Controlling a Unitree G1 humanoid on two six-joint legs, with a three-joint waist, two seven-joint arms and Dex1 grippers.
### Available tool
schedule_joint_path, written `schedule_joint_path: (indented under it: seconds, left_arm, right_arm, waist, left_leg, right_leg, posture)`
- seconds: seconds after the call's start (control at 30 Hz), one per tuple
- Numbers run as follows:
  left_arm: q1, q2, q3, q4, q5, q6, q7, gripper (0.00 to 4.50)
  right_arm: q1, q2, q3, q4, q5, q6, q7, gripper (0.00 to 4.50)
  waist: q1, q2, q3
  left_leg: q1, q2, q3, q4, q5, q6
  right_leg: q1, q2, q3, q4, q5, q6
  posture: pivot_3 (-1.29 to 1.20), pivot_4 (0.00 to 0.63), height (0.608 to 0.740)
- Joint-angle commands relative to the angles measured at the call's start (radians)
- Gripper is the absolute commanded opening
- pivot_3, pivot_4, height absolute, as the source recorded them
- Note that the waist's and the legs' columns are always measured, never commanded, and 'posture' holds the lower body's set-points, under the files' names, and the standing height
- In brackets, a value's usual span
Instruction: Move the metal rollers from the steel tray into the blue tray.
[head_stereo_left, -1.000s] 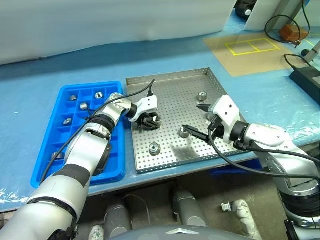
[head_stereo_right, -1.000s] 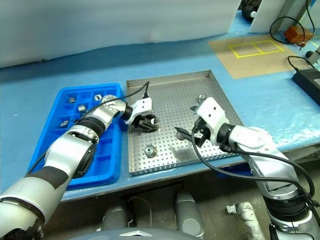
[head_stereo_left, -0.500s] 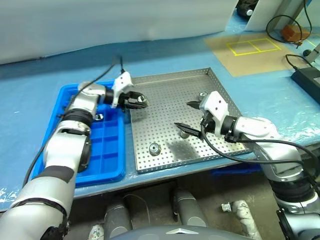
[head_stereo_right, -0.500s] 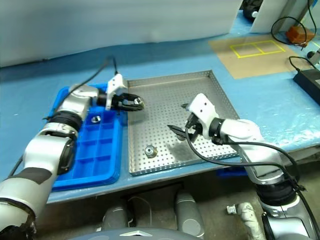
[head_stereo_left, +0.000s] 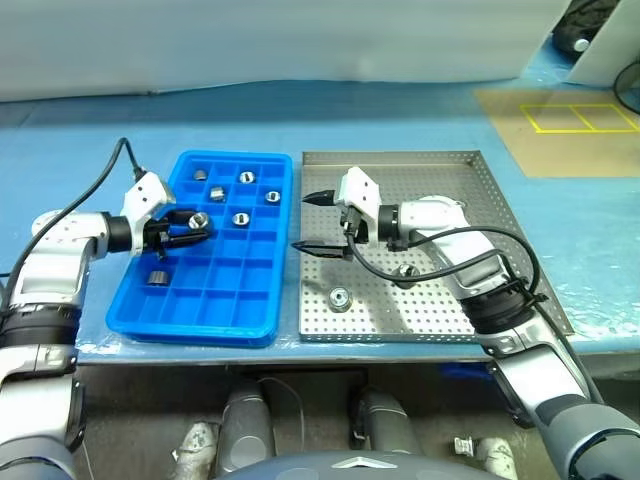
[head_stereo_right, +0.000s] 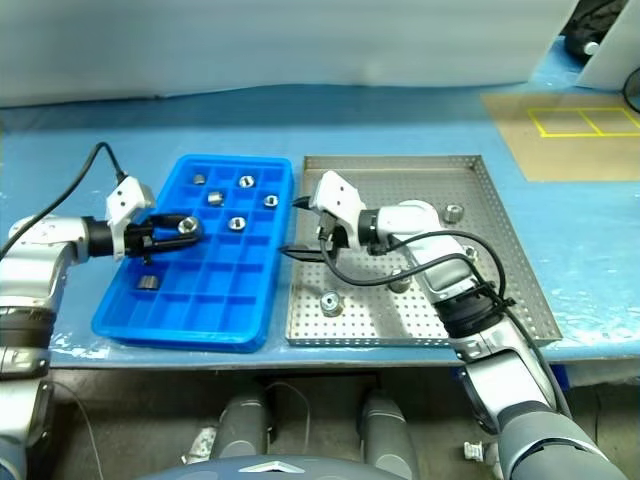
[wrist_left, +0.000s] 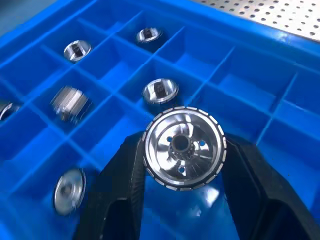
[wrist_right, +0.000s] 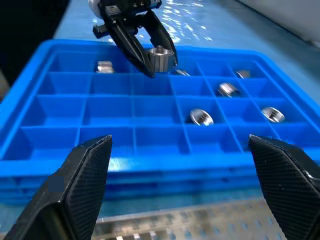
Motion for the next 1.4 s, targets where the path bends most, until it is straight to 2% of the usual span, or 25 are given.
schedule_joint_path:
  seconds: [0.03, 0.27, 0.6, 0.63, 0.7, 0.8, 0.9, 1.03, 1.13, 1.3, 1.4]
  left_arm:
    - [0.037, -0.002, 0.045, -0.1, -0.05, 0.036, 0.075, 1.83]
    - [0.02, -0.053, -0.027, -0.01, 0.005, -0.062, 0.194, 1.83]
    - [-0.041, -0.069, -0.083, 0.135, 0.015, -0.116, 0.19, 1.83]
    - [-0.045, -0.066, -0.088, 0.144, 0.018, -0.125, 0.186, 2.57]
    - [-0.055, -0.067, -0.087, 0.149, 0.015, -0.128, 0.196, 3.08]
    - [-0.084, -0.07, -0.064, 0.156, -0.002, -0.145, 0.213, 3.08]
    - [-0.179, -0.057, -0.009, 0.236, -0.02, -0.168, 0.266, 3.08]
    - [-0.208, -0.022, -0.006, 0.256, -0.038, -0.179, 0.212, 3.08]
    - [-0.219, -0.025, 0.004, 0.239, -0.084, -0.12, 0.179, 3.08]
    - [-0.19, -0.042, -0.093, 0.239, -0.044, -0.12, 0.1, 3.08]
    - [-0.196, -0.095, -0.15, 0.223, -0.046, -0.115, 0.065, 3.08]
  right_arm:
    - [-0.028, 0.011, -0.01, 0.028, -0.004, -0.052, 0.043, 4.5]
    - [-0.024, 0.016, -0.017, 0.031, -0.023, -0.061, 0.069, 4.5]
    - [0.012, -0.016, -0.04, -0.017, -0.032, -0.031, 0.045, 4.5]
    - [0.013, -0.018, -0.042, -0.019, -0.032, -0.029, 0.042, 4.5]
    - [0.018, -0.021, -0.044, -0.027, -0.031, -0.025, 0.036, 4.5]
    - [0.022, -0.024, -0.045, -0.034, -0.03, -0.021, 0.027, 4.5]
    - [0.028, -0.025, -0.047, -0.042, -0.029, -0.016, 0.016, 4.5]
    - [0.034, -0.024, -0.047, -0.048, -0.029, -0.013, 0.009, 4.5]
    - [0.042, -0.022, -0.05, -0.061, -0.03, -0.008, -0.007, 4.5]
    - [0.062, -0.034, -0.061, -0.09, -0.029, 0.008, -0.035, 4.5]
    - [0.088, -0.053, -0.078, -0.131, -0.029, 0.031, -0.055, 4.5]
  waist:
    - [0.017, 0.0, 0.0]
    - [0.019, 0.0, 0.0]
    - [0.014, -0.001, -0.001]
    - [0.014, -0.001, -0.001]
    - [0.013, -0.001, -0.001]
    - [0.012, -0.001, -0.001]
    - [0.015, -0.002, 0.0]
    - [0.009, -0.002, -0.001]
    - [0.002, -0.002, -0.001]
    - [-0.005, -0.002, -0.001]
    - [-0.007, -0.002, -0.001]
  left_leg:
    - [0.0, 0.001, 0.0, -0.001, 0.0, 0.0]
    - [0.002, 0.0, -0.001, -0.002, 0.002, -0.003]
    - [-0.001, 0.001, -0.002, -0.003, 0.003, -0.005]
    - [0.0, 0.001, -0.002, -0.003, 0.003, -0.005]
    - [0.0, 0.001, -0.002, -0.003, 0.004, -0.006]
    - [0.001, 0.0, -0.002, -0.003, 0.004, -0.006]
    - [0.0, 0.001, -0.002, -0.003, 0.004, -0.007]
    - [0.0, 0.0, -0.002, -0.001, 0.005, -0.007]
    - [0.001, 0.0, -0.001, -0.002, 0.004, -0.007]
    - [-0.001, 0.0, -0.001, -0.002, 0.005, -0.007]
    - [-0.001, 0.0, -0.001, -0.002, 0.005, -0.007]
  right_leg:
    - [0.0, 0.0, -0.001, 0.0, 0.0, 0.0]
    - [0.0, 0.001, -0.001, 0.002, 0.0, 0.0]
    - [-0.004, 0.003, 0.001, 0.003, 0.0, 0.0]
    - [-0.004, 0.003, 0.001, 0.003, 0.0, 0.0]
    - [-0.004, 0.003, 0.001, 0.004, 0.0, 0.0]
    - [-0.004, 0.003, 0.001, 0.005, 0.0, 0.0]
    - [-0.005, 0.003, 0.001, 0.007, 0.0, 0.0]
    - [-0.007, 0.003, 0.002, 0.01, 0.0, 0.0]
    - [-0.007, 0.003, 0.004, 0.009, 0.0, 0.0]
    - [-0.01, 0.003, 0.003, 0.01, -0.001, -0.001]
    - [-0.009, 0.003, 0.003, 0.009, -0.001, -0.001]
  posture:
    - [0.04, 0.15, 0.74]
    - [0.01, 0.15, 0.74]
    - [-0.05, 0.15, 0.74]
    - [-0.05, 0.15, 0.74]
    - [-0.06, 0.15, 0.74]
    - [-0.07, 0.15, 0.74]
    - [-0.07, 0.15, 0.74]
    - [-0.09, 0.15, 0.74]
    - [-0.09, 0.15, 0.74]
    - [-0.17, 0.15, 0.74]
    - [-0.23, 0.15, 0.74]
